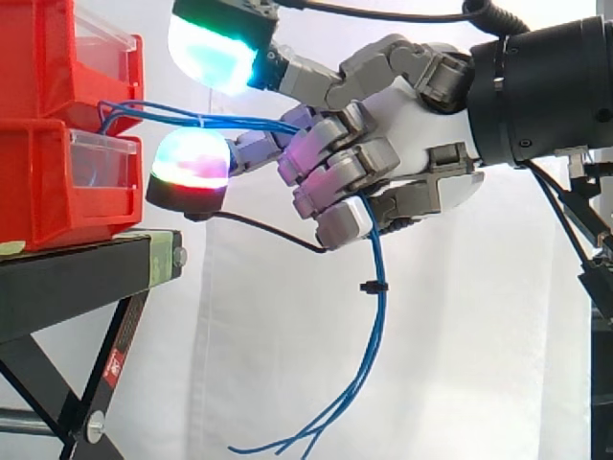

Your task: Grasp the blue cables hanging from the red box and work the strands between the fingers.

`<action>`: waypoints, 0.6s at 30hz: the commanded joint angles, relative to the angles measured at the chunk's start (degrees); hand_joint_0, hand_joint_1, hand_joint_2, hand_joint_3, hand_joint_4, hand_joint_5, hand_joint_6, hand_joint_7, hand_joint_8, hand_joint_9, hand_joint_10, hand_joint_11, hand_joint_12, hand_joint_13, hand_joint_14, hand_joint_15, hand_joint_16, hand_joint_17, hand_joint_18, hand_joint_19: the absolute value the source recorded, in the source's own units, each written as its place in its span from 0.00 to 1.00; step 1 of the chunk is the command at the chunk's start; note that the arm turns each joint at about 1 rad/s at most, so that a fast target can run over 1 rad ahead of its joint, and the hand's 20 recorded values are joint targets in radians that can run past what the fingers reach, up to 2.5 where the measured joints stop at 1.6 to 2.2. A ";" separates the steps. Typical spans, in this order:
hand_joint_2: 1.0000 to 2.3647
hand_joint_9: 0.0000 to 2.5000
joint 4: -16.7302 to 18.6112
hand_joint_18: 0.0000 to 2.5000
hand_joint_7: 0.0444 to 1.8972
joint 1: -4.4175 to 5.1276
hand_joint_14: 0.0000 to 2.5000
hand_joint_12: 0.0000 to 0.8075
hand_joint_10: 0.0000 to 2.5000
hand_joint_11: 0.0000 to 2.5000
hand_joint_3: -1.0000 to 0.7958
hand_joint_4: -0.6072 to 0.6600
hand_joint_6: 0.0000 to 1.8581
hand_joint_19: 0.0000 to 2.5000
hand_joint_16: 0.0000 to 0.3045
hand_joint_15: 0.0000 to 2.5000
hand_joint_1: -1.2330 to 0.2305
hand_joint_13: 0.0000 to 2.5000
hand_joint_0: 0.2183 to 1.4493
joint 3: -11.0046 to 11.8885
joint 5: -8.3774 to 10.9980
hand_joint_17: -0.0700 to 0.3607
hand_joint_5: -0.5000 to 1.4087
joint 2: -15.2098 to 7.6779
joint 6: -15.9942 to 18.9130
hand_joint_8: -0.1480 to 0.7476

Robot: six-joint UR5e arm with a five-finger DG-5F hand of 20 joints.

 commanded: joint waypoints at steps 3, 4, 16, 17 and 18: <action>0.00 0.75 0.10 1.00 0.54 0.02 1.00 0.86 1.00 1.00 0.00 0.66 0.41 0.31 0.84 0.73 0.39 0.84 0.51 0.00 0.23 0.61 0.30 -0.02 -0.11 0.79; 0.00 0.75 0.10 1.00 0.55 0.02 1.00 0.86 1.00 1.00 0.00 0.67 0.38 0.31 0.84 0.73 0.39 0.84 0.51 0.00 0.23 0.61 0.30 -0.02 -0.11 0.79; 0.00 0.75 -0.08 1.00 0.60 -0.07 1.00 0.86 1.00 1.00 0.00 0.68 0.25 0.31 0.84 0.73 0.41 0.84 0.49 -0.09 7.70 0.61 0.32 -0.02 -0.99 0.79; 0.00 0.75 0.10 1.00 0.60 0.02 1.00 0.86 1.00 1.00 0.00 0.68 0.26 0.31 0.84 0.73 0.41 0.84 0.49 0.00 8.14 0.61 0.32 -0.02 -1.52 0.79; 0.00 0.75 0.19 1.00 0.60 0.02 1.00 0.86 1.00 1.00 0.00 0.68 0.26 0.31 0.84 0.73 0.41 0.84 0.49 0.00 8.32 0.61 0.32 -0.02 -1.78 0.79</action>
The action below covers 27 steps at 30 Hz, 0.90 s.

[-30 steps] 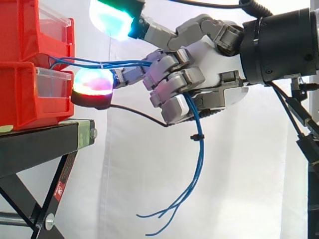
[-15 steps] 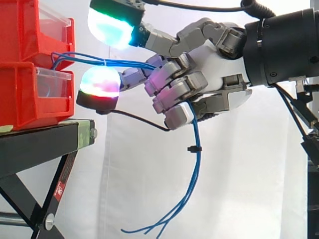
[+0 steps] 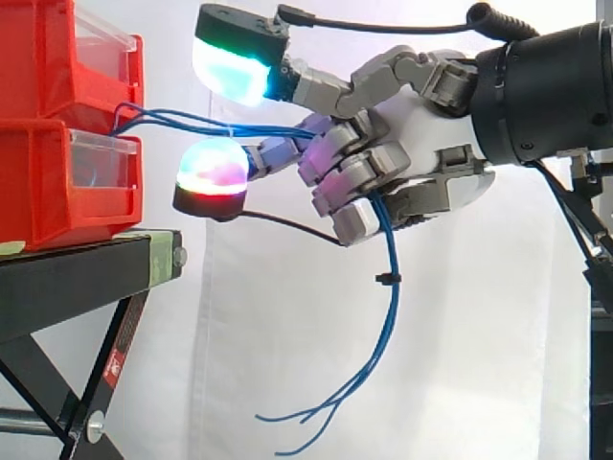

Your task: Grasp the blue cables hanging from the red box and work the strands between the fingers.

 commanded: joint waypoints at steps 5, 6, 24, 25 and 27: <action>0.00 0.75 1.07 1.00 0.61 -0.03 1.00 0.86 1.00 1.00 0.00 0.67 0.26 0.31 0.84 0.73 0.41 0.84 0.50 0.02 1.96 0.61 0.31 0.02 -3.16 0.79; 0.00 0.75 1.16 1.00 0.60 0.06 1.00 0.86 1.00 1.00 0.00 0.66 0.27 0.31 0.84 0.73 0.40 0.84 0.50 0.02 1.96 0.61 0.31 0.02 -3.42 0.79; 0.01 0.75 2.39 1.00 0.50 0.59 1.00 0.86 1.00 1.00 0.11 0.66 0.53 0.31 0.84 0.73 0.36 0.84 0.59 1.34 2.14 0.61 0.25 0.02 -4.48 0.79; 0.01 0.75 2.48 1.00 0.50 0.59 1.00 0.86 1.00 1.00 0.13 0.66 0.54 0.31 0.84 0.73 0.36 0.84 0.59 1.34 2.14 0.61 0.25 0.02 -4.48 0.79; 0.01 0.75 2.57 1.00 0.50 0.59 1.00 0.86 1.00 1.00 0.17 0.65 0.57 0.31 0.84 0.73 0.37 0.84 0.60 1.34 2.14 0.61 0.24 0.02 -4.48 0.79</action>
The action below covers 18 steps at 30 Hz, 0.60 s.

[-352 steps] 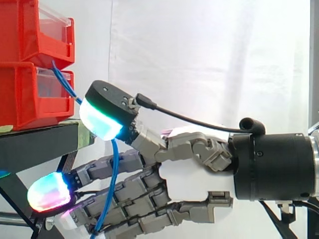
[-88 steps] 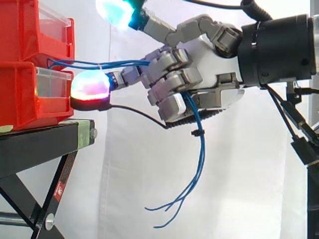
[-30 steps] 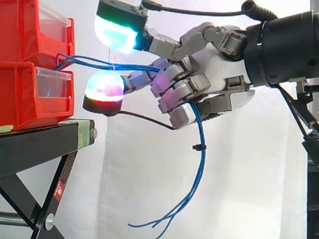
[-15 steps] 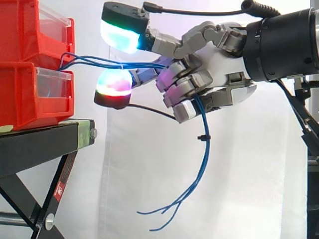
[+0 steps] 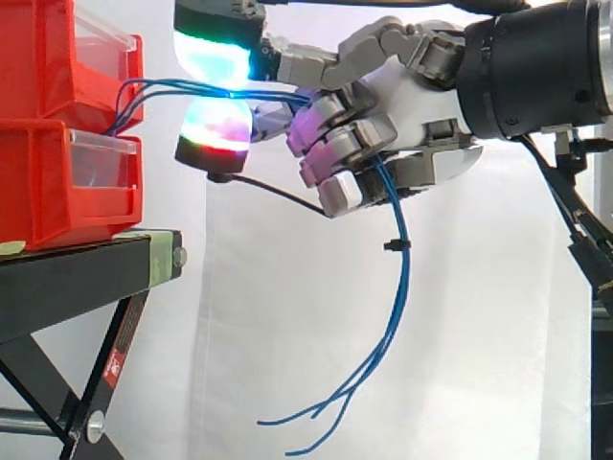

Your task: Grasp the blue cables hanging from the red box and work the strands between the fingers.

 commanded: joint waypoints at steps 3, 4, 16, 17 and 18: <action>0.01 0.75 0.09 1.00 0.50 0.02 1.00 0.86 1.00 1.00 0.24 0.65 0.60 0.31 0.84 0.73 0.37 0.84 0.59 0.10 0.01 0.61 0.24 -0.01 -0.22 0.79; 0.01 0.75 0.09 1.00 0.49 0.02 1.00 0.86 1.00 1.00 0.25 0.64 0.61 0.31 0.84 0.73 0.37 0.84 0.59 0.10 0.01 0.61 0.24 -0.01 -0.31 0.79; 0.01 0.75 0.17 1.00 0.55 0.02 1.00 0.86 1.00 1.00 0.48 0.61 0.45 0.31 0.84 0.73 0.38 0.84 0.59 0.10 -0.25 0.61 0.33 -0.01 -1.98 0.79; 0.00 0.75 0.17 1.00 0.62 0.02 1.00 0.86 1.00 1.00 0.50 0.61 0.30 0.31 0.84 0.73 0.40 0.84 0.60 0.10 -0.34 0.61 0.39 -0.01 -2.07 0.79; 0.00 0.75 0.17 1.00 0.64 0.02 1.00 0.86 1.00 1.00 0.51 0.60 0.24 0.31 0.84 0.73 0.41 0.84 0.61 0.19 -0.34 0.61 0.42 -0.01 -2.07 0.79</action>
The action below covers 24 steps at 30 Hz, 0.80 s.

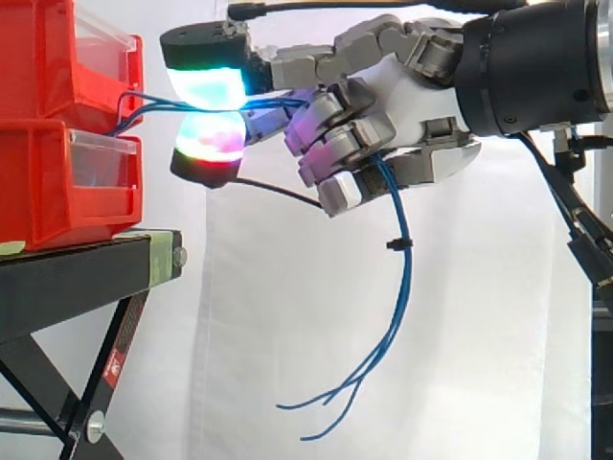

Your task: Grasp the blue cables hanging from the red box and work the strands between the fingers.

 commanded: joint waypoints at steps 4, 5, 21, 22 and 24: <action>0.00 0.75 0.19 1.00 0.68 0.00 1.00 0.86 1.00 1.00 0.52 0.60 0.17 0.31 0.84 0.73 0.42 0.84 0.63 -0.01 -0.13 0.61 0.45 0.00 -0.59 0.79; 0.00 0.75 0.19 1.00 0.68 0.00 1.00 0.86 1.00 1.00 0.52 0.60 0.17 0.31 0.84 0.73 0.43 0.84 0.63 -0.01 -0.13 0.61 0.45 0.00 -0.59 0.79; 0.01 0.75 0.54 1.00 0.49 0.18 1.00 0.86 1.00 1.00 0.36 0.63 0.72 0.31 0.84 0.73 0.39 0.84 0.56 0.08 -0.04 0.61 0.21 0.00 -0.94 0.79; 0.01 0.75 0.81 1.00 0.49 0.18 1.00 0.86 1.00 1.00 0.38 0.63 0.71 0.31 0.84 0.73 0.39 0.84 0.56 -0.01 -0.04 0.61 0.21 0.00 -0.85 0.79; 0.01 0.75 0.98 1.00 0.54 0.18 1.00 0.86 1.00 1.00 0.47 0.65 0.44 0.31 0.84 0.73 0.48 0.84 0.62 -0.01 -0.04 0.61 0.31 0.00 -0.85 0.79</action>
